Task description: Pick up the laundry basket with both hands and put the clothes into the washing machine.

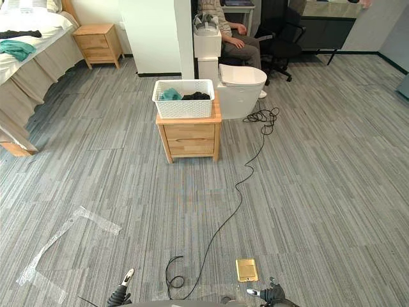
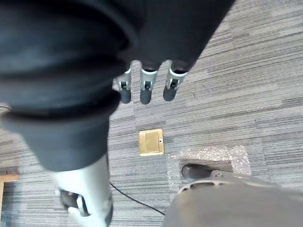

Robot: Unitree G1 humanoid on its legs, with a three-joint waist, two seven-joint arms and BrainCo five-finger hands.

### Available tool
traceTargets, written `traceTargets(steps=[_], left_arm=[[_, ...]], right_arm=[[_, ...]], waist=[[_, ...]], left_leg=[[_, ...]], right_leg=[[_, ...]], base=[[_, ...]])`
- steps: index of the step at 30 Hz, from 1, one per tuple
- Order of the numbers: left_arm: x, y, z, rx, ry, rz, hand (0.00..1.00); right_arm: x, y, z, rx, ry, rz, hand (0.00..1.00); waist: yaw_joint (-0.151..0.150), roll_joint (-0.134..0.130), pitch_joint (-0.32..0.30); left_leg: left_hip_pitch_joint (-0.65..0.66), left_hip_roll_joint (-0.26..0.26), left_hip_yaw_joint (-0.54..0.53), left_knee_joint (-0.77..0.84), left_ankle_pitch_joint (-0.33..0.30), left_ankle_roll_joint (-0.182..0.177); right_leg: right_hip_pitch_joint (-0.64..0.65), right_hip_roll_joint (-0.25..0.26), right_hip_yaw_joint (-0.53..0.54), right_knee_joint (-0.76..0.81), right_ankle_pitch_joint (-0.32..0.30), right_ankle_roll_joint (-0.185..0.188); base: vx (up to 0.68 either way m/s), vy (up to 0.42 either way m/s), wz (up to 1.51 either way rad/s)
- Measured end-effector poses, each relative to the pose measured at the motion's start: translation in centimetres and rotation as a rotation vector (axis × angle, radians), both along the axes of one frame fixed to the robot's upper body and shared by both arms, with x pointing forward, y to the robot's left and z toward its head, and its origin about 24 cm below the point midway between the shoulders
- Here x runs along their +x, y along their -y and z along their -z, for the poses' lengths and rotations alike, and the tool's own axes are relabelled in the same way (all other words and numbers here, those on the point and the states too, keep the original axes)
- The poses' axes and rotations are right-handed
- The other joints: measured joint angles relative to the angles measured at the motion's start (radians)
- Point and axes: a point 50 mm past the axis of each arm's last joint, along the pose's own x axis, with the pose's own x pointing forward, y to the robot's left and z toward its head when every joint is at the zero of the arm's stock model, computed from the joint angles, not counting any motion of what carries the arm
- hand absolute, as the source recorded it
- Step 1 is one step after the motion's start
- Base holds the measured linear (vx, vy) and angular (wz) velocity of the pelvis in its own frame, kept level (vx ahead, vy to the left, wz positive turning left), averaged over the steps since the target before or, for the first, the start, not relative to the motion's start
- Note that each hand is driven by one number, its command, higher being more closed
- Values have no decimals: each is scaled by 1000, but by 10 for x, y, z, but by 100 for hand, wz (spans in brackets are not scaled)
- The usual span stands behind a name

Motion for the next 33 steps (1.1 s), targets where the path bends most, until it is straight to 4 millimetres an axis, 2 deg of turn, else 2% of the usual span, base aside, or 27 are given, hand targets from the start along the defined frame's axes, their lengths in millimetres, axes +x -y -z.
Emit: traceTargets(steps=[19,24,27,28,30,31,32,33], left_arm=[[0,-1,0,6,-2,13,0],[2,-4,-1,14,1,12,0],[6,-9,-2,24,15,-13,0],[7,-15,-4,30,24,-52,0],[6,-18,-4,37,29,-80,0],[6,-18,-5,31,40,-119,0],[6,-15,-4,20,44,-146,0],[1,-15,-4,25,30,-152,0]], right_arm=[[-2,0,1,1,-7,1,0],[-2,-1,1,4,-9,2,0],[0,-1,0,4,-3,0,0],[5,-1,-1,3,9,-2,0],[5,-2,-1,4,10,-3,0],[4,2,-2,-6,11,-5,0],[6,5,-3,-16,13,-14,0],[6,4,-3,-17,9,-23,0]], waist=[[1,-4,0],[1,-13,5],[5,-19,23],[10,-16,59],[15,-20,65],[30,-6,77],[33,-5,102],[35,3,107]], left_leg=[[-1,-1,-1,-12,0,0],[-39,0,-33,2,6,8],[-128,17,-47,161,-60,7],[-201,52,-20,360,-121,-15],[-282,77,4,532,-124,-17],[-363,122,28,722,-108,6],[-432,158,42,871,-86,26],[-462,166,54,909,-89,26]], right_leg=[[5,2,-11,-13,1,-1],[-7,1,-45,-18,0,-1],[-35,2,-56,16,-25,-33],[-38,9,-58,68,-68,-53],[-53,8,-58,105,-95,-61],[-54,19,-53,135,-115,-76],[-40,22,-47,161,-136,-86],[-32,14,-36,180,-150,-86]], base=[[-8,-6,0],[-70,-39,20],[-43,-48,20],[-99,-58,7],[-83,-44,-1],[-16,-8,-18],[70,35,-21],[115,70,-18]])
